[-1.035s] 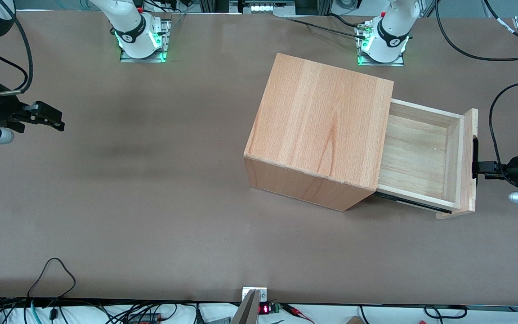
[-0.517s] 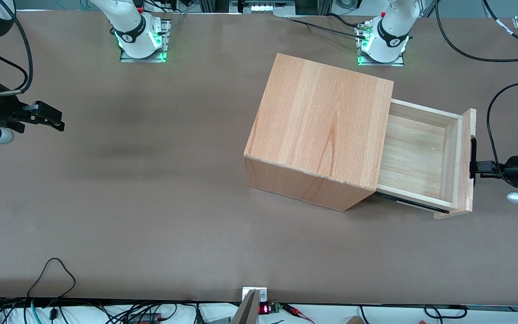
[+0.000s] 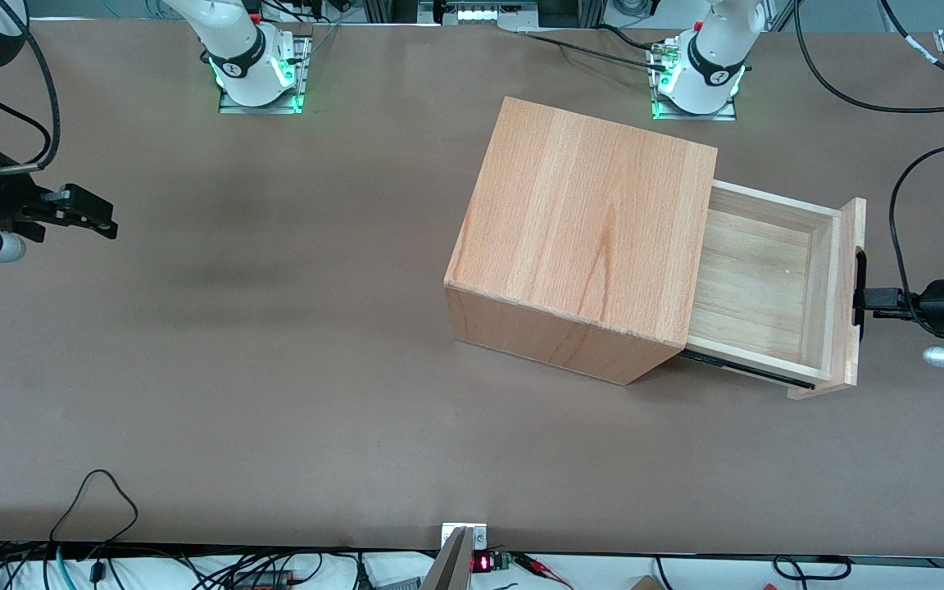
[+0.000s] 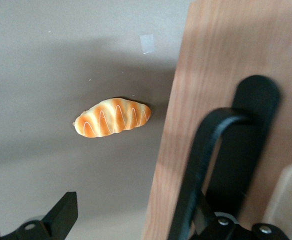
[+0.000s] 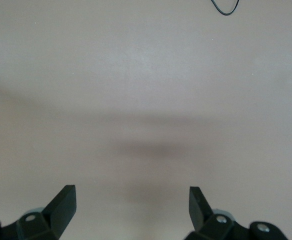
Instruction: Open top drawer with left arm
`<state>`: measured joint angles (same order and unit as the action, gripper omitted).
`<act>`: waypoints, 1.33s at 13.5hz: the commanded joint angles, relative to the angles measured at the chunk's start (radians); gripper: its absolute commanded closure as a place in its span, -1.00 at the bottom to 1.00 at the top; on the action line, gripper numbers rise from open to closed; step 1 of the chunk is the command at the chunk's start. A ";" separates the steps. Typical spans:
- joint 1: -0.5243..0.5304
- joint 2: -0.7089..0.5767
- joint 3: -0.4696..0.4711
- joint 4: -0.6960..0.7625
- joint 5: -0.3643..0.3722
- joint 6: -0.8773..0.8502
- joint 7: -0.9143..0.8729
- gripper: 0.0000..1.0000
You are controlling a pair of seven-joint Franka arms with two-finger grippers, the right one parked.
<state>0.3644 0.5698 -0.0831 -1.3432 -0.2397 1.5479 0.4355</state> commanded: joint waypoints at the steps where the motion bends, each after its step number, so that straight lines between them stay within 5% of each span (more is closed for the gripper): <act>1: 0.001 0.018 -0.004 0.062 -0.001 -0.042 -0.009 -1.00; 12: 0.010 0.007 0.002 0.138 0.020 -0.078 -0.009 -1.00; 18: -0.030 -0.120 -0.009 0.171 0.088 -0.146 -0.076 -1.00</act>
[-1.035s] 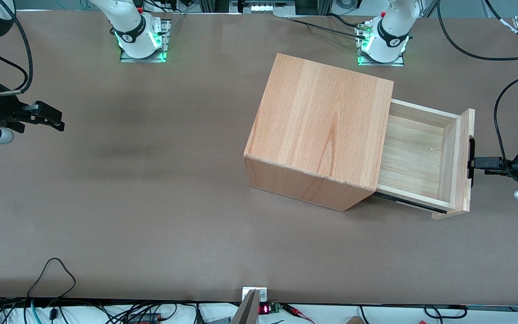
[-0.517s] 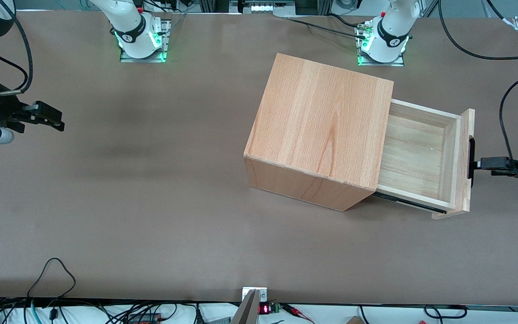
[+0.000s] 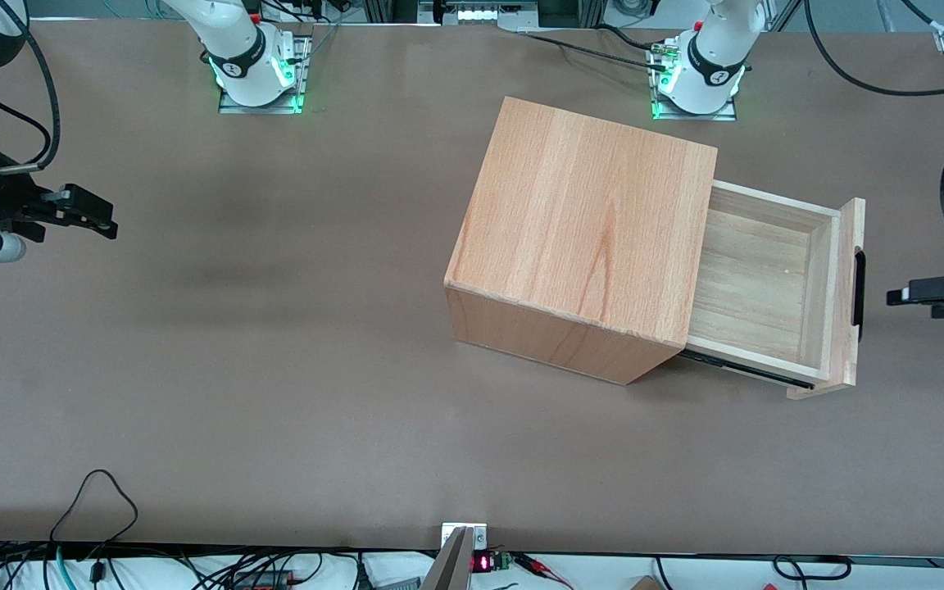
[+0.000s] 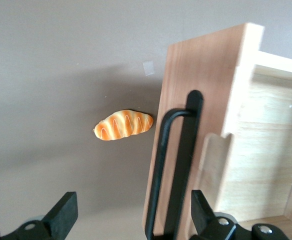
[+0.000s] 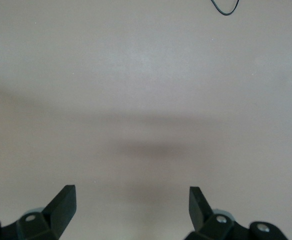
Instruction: Open top drawer with left arm
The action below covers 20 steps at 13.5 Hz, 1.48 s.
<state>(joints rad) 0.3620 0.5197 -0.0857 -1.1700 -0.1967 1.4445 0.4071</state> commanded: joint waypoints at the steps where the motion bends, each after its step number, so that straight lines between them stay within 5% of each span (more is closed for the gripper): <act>1: -0.052 -0.101 -0.006 -0.002 0.066 -0.067 -0.083 -1.00; 11: -0.325 -0.305 0.000 -0.025 0.172 -0.190 -0.436 -1.00; 20: -0.354 -0.510 0.020 -0.351 0.212 -0.012 -0.473 -1.00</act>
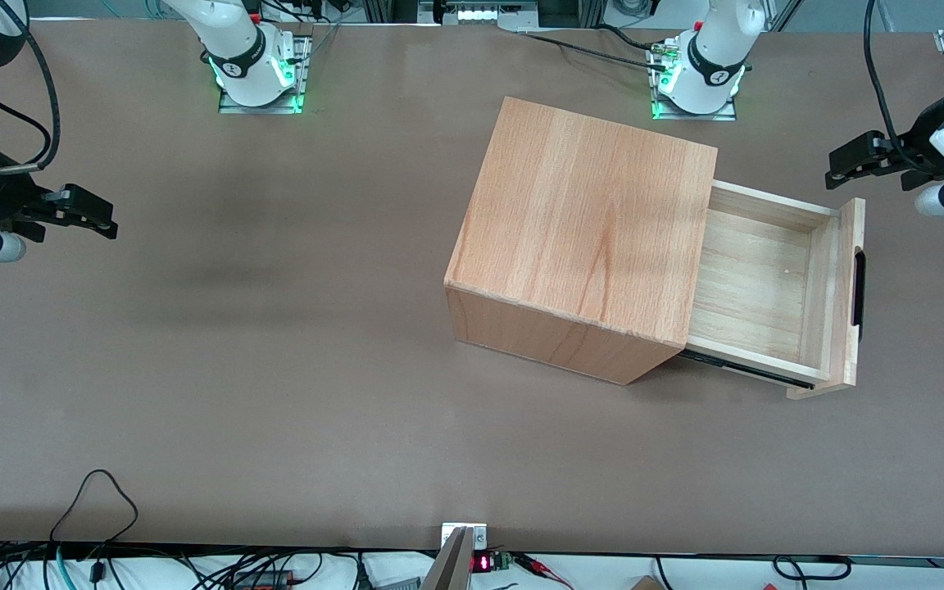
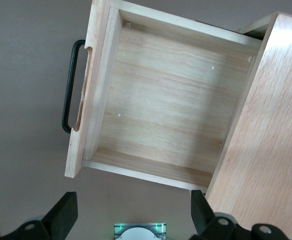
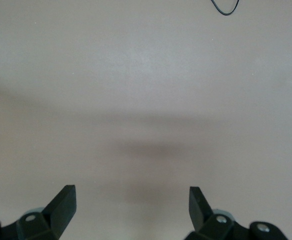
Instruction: Open top drawer with left arm
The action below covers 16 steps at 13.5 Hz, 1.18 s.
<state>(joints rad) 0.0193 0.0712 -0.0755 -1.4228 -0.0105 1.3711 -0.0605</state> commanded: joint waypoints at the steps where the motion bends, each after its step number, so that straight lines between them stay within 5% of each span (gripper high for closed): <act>1: -0.012 -0.067 0.010 -0.108 0.026 0.071 -0.005 -1.00; 16: 0.007 -0.065 0.010 -0.154 0.012 0.111 -0.005 -1.00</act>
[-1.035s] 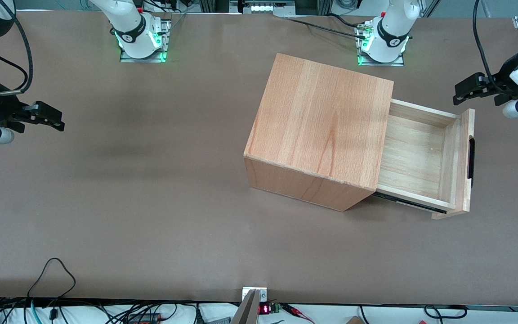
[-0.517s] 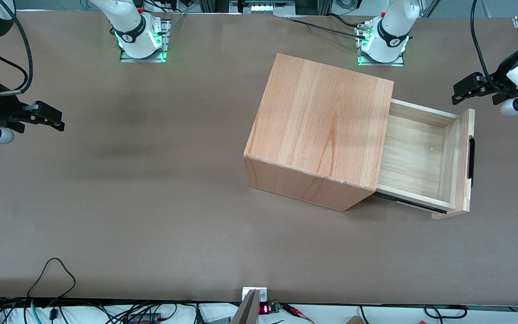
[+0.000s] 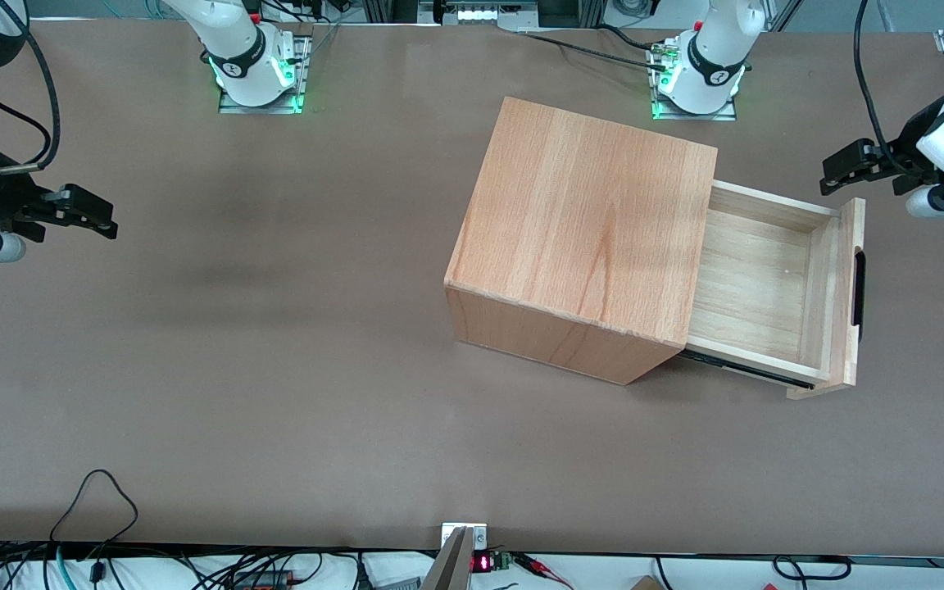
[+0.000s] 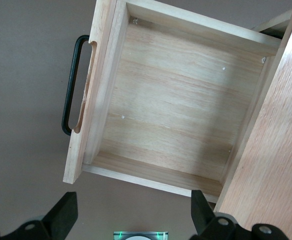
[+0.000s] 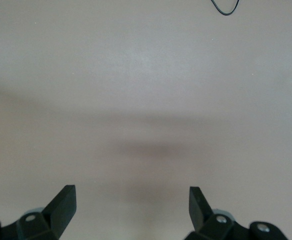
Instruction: Open top drawer with left arm
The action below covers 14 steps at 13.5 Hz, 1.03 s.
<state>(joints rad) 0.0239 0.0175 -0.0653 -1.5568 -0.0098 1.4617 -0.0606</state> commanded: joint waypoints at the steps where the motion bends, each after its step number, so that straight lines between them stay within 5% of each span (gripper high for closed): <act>1: 0.002 -0.010 -0.001 -0.034 0.011 0.035 -0.005 -1.00; 14: -0.015 -0.016 -0.004 -0.057 0.013 0.063 -0.005 -1.00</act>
<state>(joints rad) 0.0219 0.0191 -0.0769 -1.5999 -0.0098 1.5136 -0.0606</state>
